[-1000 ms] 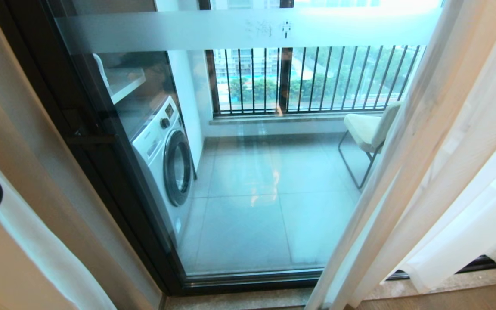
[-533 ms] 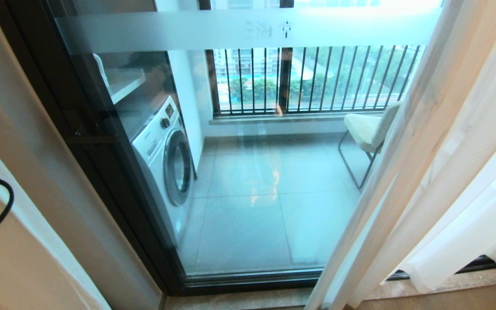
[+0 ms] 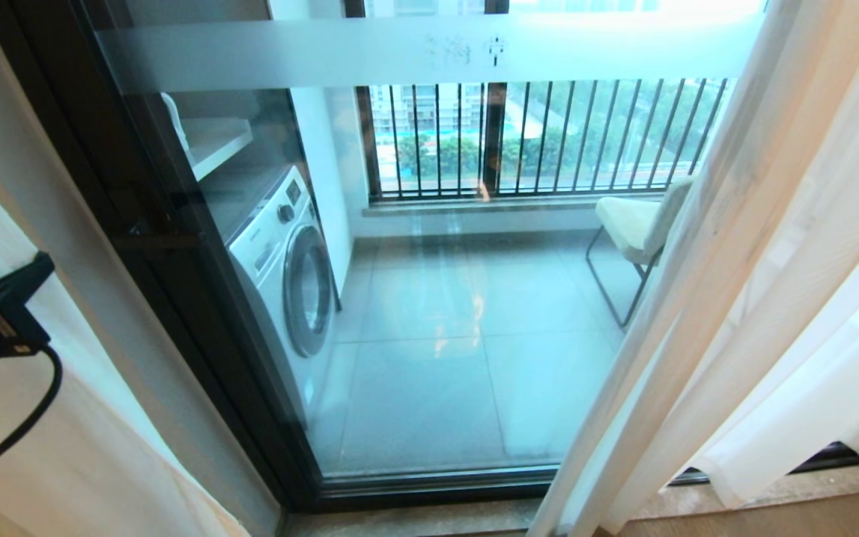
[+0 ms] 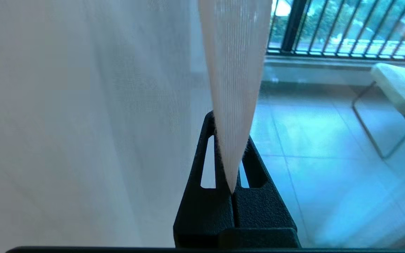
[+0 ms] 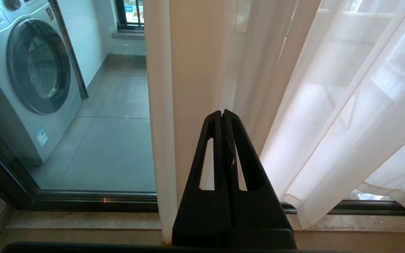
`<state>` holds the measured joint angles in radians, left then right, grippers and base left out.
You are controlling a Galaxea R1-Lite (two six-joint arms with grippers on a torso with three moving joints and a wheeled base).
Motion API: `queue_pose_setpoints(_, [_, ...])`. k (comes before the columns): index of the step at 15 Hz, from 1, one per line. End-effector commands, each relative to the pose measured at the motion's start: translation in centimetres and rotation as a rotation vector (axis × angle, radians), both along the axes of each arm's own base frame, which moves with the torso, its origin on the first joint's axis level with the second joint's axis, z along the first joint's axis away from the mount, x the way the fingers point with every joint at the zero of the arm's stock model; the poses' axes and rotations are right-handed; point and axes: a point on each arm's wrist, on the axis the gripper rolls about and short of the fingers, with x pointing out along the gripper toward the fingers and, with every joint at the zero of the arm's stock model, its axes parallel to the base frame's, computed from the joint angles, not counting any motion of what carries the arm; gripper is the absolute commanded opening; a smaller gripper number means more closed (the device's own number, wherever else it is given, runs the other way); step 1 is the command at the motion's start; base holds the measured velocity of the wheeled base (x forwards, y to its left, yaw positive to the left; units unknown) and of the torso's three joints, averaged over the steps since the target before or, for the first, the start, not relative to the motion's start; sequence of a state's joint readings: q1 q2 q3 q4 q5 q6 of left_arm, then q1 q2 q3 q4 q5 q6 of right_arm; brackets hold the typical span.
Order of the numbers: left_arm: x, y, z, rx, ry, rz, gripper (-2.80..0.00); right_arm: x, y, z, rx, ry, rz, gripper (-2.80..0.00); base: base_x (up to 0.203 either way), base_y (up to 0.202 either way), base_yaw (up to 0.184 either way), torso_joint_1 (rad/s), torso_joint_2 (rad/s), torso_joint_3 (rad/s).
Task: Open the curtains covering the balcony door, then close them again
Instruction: Close the inner curtains on both sides
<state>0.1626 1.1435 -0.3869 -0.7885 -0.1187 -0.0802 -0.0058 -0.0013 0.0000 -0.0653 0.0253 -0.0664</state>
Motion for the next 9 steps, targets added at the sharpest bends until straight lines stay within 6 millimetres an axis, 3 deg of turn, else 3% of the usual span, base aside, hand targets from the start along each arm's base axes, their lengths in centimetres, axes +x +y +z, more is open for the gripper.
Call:
queue_pose_setpoints(1, [-1.5, -0.76, -0.31, 0.007, -0.009, -0.036, -2.8, 0.01, 0.0, 0.01, -0.001, 0.001, 0.0, -2.8, 0.0, 0.0, 0.0, 0.0, 0.0, 0.0])
queue_pose_setpoints(9, [-1.48, -1.58, 0.4, 0.022, -0.014, -0.095, -2.8, 0.01, 0.0, 0.01, -0.001, 0.001, 0.0, -2.8, 0.0, 0.0, 0.0, 0.0, 0.0, 0.0])
